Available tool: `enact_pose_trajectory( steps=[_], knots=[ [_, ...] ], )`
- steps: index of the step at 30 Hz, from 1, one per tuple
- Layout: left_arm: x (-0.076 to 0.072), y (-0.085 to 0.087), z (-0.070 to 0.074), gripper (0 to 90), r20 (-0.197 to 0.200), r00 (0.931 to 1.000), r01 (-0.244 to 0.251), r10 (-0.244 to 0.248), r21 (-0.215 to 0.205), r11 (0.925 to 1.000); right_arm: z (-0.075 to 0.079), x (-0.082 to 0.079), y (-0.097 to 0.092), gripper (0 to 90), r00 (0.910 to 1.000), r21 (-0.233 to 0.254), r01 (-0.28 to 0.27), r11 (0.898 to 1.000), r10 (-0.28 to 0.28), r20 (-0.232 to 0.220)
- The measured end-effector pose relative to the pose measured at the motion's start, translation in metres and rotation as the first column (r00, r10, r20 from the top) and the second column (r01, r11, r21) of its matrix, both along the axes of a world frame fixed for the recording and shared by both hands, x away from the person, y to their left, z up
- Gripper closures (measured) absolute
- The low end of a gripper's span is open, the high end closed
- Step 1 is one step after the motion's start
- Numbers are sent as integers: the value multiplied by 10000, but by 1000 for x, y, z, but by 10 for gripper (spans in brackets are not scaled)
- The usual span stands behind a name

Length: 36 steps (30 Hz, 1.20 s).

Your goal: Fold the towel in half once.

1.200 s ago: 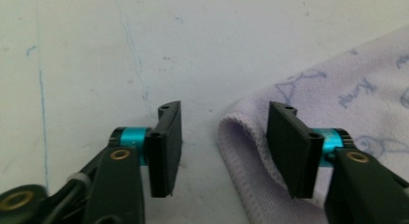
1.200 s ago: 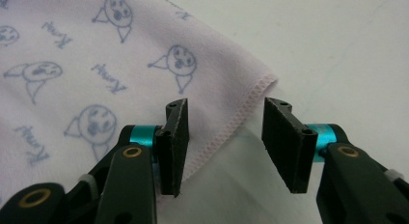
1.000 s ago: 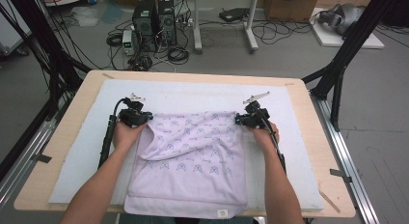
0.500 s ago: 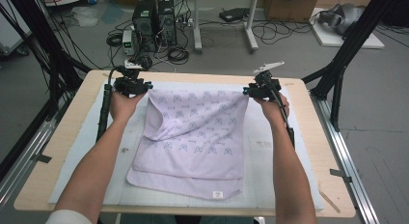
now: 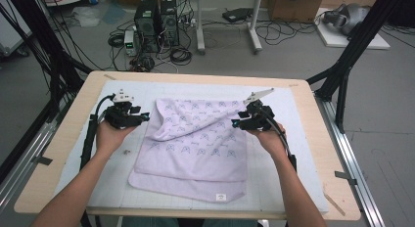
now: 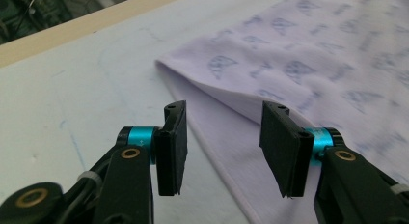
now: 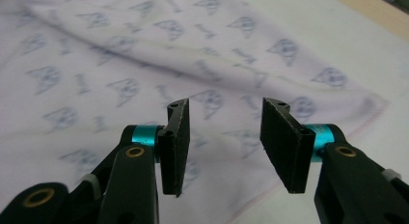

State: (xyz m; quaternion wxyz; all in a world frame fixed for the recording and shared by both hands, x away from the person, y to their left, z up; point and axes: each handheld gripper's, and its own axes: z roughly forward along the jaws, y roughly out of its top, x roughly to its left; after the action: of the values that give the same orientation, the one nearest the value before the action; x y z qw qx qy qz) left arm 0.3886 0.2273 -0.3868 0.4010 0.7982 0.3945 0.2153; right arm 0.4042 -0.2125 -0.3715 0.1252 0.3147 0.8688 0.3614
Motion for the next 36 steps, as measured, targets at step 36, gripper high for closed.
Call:
enact_pose_trajectory(
  steps=[36],
  knots=[
    [-117, 6, -54, 867, -751, 9420, 3300, -3272, 278, 9436, -68, -130, 5, 869, 9729, 502, -2218, 9738, 2244, -561]
  ],
)
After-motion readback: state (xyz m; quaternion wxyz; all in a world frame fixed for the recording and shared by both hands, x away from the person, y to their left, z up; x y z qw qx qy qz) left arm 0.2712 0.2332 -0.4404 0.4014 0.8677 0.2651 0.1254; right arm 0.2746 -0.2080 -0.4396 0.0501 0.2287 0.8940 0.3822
